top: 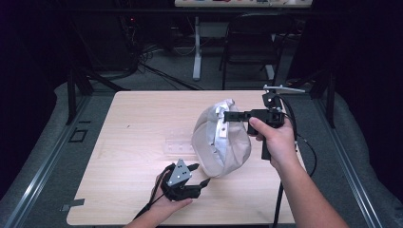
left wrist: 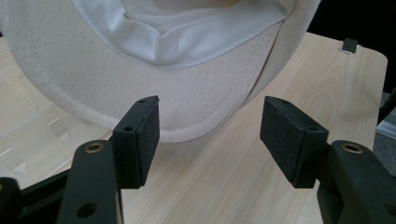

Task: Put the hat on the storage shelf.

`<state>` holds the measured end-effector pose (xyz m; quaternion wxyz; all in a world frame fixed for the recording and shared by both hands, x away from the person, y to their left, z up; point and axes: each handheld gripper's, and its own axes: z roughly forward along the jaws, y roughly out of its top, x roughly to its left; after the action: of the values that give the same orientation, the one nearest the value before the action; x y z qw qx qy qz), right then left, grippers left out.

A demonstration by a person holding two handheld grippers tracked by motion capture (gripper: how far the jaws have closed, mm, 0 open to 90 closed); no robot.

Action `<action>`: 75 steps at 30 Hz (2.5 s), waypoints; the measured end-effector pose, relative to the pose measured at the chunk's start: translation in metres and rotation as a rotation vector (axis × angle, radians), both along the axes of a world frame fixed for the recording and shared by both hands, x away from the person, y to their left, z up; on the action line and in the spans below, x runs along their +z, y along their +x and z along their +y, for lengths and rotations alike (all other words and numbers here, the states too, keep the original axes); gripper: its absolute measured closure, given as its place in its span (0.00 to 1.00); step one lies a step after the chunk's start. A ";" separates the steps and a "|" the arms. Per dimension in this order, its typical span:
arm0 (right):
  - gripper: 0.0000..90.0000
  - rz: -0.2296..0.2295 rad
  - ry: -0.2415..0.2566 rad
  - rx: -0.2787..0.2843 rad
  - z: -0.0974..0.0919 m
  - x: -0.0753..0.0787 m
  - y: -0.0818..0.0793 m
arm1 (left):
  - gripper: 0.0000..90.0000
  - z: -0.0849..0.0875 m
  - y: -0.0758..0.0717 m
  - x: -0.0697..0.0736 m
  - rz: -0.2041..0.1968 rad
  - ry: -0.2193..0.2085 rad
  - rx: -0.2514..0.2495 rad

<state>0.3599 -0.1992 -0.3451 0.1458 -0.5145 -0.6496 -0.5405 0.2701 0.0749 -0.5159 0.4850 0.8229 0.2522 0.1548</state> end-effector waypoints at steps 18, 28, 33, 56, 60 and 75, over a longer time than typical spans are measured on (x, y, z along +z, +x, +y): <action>0.94 -0.006 -0.003 -0.002 0.001 0.003 -0.001 | 0.64 -0.038 0.008 -0.012 -0.054 0.124 0.055; 0.94 -0.006 0.001 -0.009 -0.001 0.005 0.000 | 0.81 -0.026 0.009 -0.005 -0.075 0.121 0.028; 0.94 -0.004 -0.002 -0.010 -0.001 0.007 0.002 | 0.85 -0.021 0.007 0.000 -0.107 0.132 0.023; 0.94 -0.007 -0.021 -0.020 0.008 0.011 0.018 | 0.96 0.009 0.038 0.017 -0.107 0.009 0.091; 0.94 -0.004 -0.016 -0.025 0.010 0.009 0.024 | 0.96 0.008 0.041 0.016 -0.112 0.001 0.111; 0.94 0.008 -0.044 -0.008 0.032 0.007 0.045 | 0.96 0.018 0.053 0.013 -0.084 -0.010 0.152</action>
<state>0.4052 -0.1670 -0.3379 0.1351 -0.5222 -0.6587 -0.5246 0.3236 0.0924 -0.5030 0.4861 0.7918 0.2942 0.2240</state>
